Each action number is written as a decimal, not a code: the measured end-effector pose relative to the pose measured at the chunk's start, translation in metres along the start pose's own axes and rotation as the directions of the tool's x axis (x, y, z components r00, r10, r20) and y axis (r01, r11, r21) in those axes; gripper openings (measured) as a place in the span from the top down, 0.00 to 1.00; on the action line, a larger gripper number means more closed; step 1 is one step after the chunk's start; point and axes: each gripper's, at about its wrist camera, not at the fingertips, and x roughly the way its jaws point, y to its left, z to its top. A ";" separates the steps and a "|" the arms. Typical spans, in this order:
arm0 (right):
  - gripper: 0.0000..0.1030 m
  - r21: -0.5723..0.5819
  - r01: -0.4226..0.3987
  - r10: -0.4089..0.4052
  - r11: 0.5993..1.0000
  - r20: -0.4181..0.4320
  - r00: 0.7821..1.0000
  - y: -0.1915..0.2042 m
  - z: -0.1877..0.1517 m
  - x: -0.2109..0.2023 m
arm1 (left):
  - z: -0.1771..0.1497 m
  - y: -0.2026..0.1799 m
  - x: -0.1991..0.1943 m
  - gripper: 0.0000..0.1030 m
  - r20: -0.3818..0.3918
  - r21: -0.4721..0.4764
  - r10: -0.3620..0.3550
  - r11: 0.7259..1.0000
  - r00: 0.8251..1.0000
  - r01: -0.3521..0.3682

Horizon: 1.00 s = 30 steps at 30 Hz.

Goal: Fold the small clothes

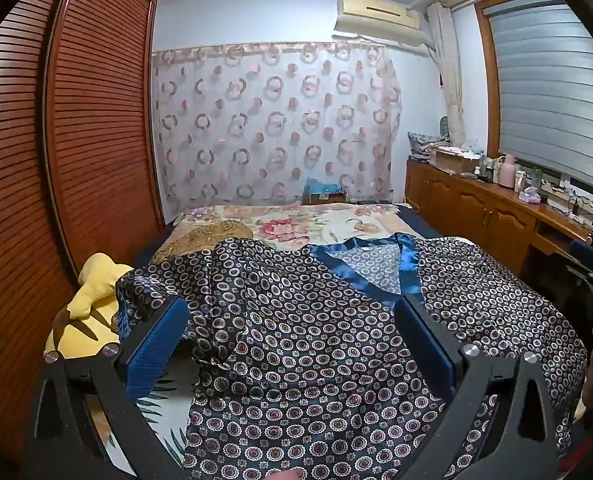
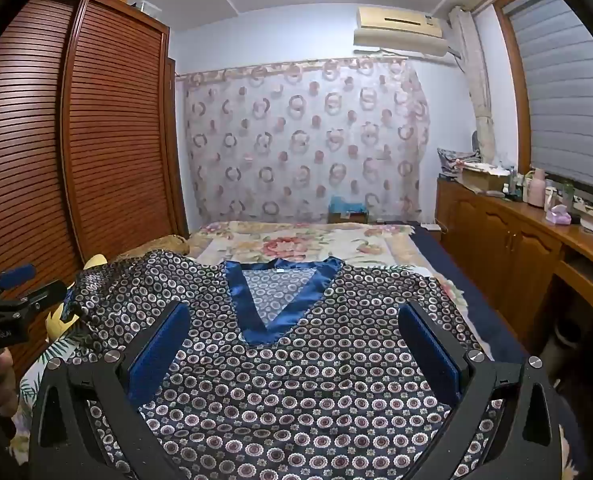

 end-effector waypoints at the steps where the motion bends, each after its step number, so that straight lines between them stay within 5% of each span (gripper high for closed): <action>1: 0.00 -0.001 0.000 0.000 1.000 0.001 1.000 0.000 0.000 0.000 | 0.000 0.000 0.000 0.00 -0.002 -0.001 0.000 1.000 1.000 0.000; 30: 0.00 -0.007 0.001 0.000 1.000 0.006 1.000 0.001 0.001 -0.002 | 0.004 0.000 -0.005 0.00 0.009 0.006 0.011 1.000 1.000 -0.011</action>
